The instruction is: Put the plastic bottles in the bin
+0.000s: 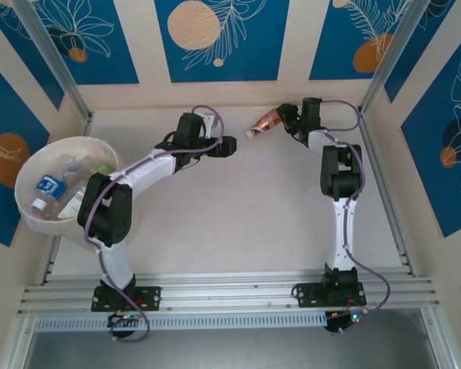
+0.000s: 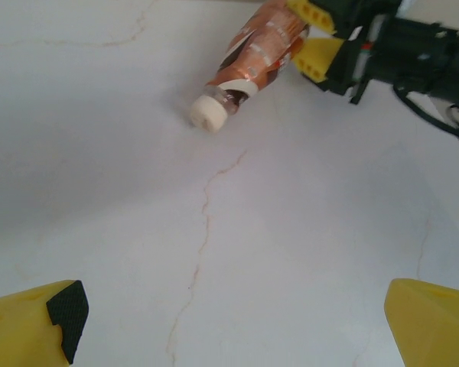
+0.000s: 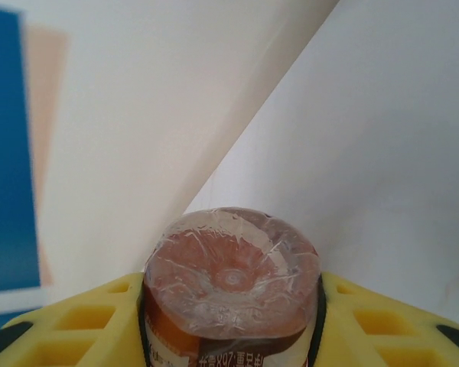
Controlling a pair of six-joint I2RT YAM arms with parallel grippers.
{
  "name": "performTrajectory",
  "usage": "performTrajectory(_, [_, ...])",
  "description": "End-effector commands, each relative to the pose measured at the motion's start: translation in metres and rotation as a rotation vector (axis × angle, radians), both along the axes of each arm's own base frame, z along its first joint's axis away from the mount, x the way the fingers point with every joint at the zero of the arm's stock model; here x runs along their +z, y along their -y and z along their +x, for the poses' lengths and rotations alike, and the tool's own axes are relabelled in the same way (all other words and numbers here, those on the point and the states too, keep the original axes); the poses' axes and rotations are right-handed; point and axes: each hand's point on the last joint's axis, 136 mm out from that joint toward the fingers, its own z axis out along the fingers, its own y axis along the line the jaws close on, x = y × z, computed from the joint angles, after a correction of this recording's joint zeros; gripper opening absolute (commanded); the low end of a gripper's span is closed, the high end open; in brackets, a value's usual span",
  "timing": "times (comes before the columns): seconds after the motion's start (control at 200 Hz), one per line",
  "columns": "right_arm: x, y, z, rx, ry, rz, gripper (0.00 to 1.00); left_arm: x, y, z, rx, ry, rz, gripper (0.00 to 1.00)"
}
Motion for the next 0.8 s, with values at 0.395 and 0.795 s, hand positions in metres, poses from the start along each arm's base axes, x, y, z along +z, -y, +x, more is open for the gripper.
performTrajectory(0.395, [0.126, -0.053, -0.184, 0.35, 0.322, -0.193, 0.38, 0.048, 0.01, -0.063, -0.181, 0.037, -0.243, 1.0])
performTrajectory(0.795, [0.168, -0.122, -0.314, 0.738, 0.517, -0.244, 0.38, 0.077, 0.021, -0.123, -0.465, 0.225, -0.28, 1.0])
